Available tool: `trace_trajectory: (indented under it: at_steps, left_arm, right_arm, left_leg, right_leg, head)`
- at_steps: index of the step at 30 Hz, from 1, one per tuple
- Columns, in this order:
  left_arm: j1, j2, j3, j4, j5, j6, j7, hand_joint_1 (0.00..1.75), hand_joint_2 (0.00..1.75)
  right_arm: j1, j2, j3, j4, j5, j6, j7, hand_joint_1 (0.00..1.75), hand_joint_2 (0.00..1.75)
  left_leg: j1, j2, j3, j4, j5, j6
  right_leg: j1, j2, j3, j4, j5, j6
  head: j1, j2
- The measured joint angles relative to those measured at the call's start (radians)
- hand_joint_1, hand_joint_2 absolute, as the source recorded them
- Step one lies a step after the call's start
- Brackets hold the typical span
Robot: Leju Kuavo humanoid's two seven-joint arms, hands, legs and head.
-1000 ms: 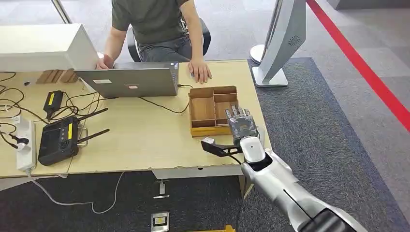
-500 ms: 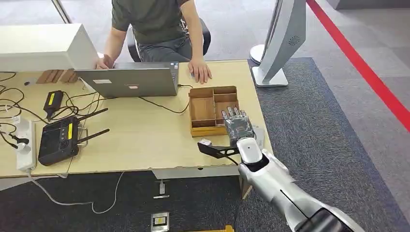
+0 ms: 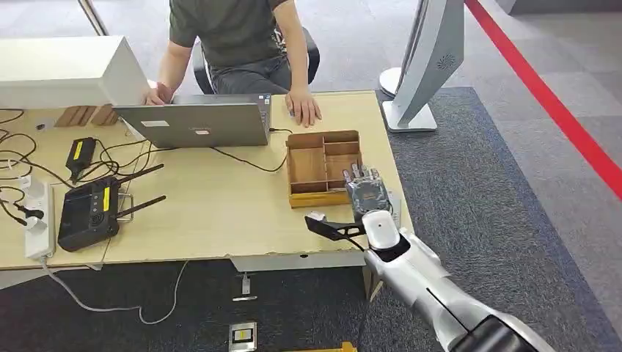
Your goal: Pass the card to the sensor for recognition and then transmit it.
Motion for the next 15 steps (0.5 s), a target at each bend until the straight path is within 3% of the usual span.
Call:
trace_trajectory:
  at_steps: [15]
  left_arm:
    - [0.0,0.0,0.0,0.0,0.0,0.0,0.002,0.0,0.0]
  right_arm:
    - [-0.002,-0.006,0.0,0.003,0.0,0.0,0.0,0.0,1.75]
  left_leg:
    - [0.0,0.0,0.0,0.0,0.0,0.0]
  right_leg:
    - [0.0,0.0,0.0,0.0,0.0,0.0]
  head:
    - [0.0,0.0]
